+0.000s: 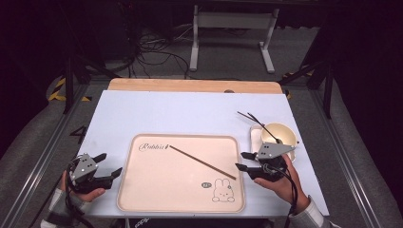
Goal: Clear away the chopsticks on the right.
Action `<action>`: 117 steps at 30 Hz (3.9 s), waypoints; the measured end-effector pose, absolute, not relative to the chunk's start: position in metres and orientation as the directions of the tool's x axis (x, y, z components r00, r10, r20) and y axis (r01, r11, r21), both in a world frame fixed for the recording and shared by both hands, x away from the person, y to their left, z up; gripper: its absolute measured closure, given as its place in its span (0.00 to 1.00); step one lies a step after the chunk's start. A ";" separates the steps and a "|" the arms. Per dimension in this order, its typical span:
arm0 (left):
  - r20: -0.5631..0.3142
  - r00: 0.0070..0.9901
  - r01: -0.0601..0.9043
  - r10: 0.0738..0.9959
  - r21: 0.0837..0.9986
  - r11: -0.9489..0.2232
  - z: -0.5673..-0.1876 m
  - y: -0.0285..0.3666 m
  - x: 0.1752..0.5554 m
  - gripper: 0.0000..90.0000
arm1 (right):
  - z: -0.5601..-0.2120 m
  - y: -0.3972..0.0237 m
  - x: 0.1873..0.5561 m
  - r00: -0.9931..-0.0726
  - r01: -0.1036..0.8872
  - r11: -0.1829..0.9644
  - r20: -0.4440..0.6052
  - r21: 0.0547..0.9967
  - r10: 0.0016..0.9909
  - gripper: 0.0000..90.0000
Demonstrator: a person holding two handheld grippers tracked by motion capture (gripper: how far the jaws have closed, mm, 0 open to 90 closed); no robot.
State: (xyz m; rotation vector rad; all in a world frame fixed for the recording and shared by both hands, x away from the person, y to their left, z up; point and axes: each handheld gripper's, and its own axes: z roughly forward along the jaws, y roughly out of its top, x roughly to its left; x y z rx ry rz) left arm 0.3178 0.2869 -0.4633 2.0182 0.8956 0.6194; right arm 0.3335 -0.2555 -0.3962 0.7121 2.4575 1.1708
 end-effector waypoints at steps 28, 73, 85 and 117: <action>0.100 0.628 0.372 0.772 0.832 -0.411 -0.464 0.287 0.319 0.24 | -0.362 -0.371 0.341 -0.520 0.315 0.277 -0.079 0.908 0.851 0.50; 0.102 0.630 0.378 0.770 0.826 -0.419 -0.465 0.285 0.319 0.24 | -0.431 -0.455 0.395 -0.360 0.594 0.170 0.071 0.786 0.930 0.60; 0.102 0.630 0.381 0.770 0.824 -0.420 -0.466 0.285 0.319 0.24 | -0.440 -0.450 0.408 -0.390 0.626 0.219 0.057 0.749 0.919 0.69; 0.103 0.631 0.377 0.769 0.825 -0.420 -0.465 0.285 0.319 0.24 | -0.413 -0.449 0.387 -0.376 0.493 0.216 -0.017 0.843 0.926 0.94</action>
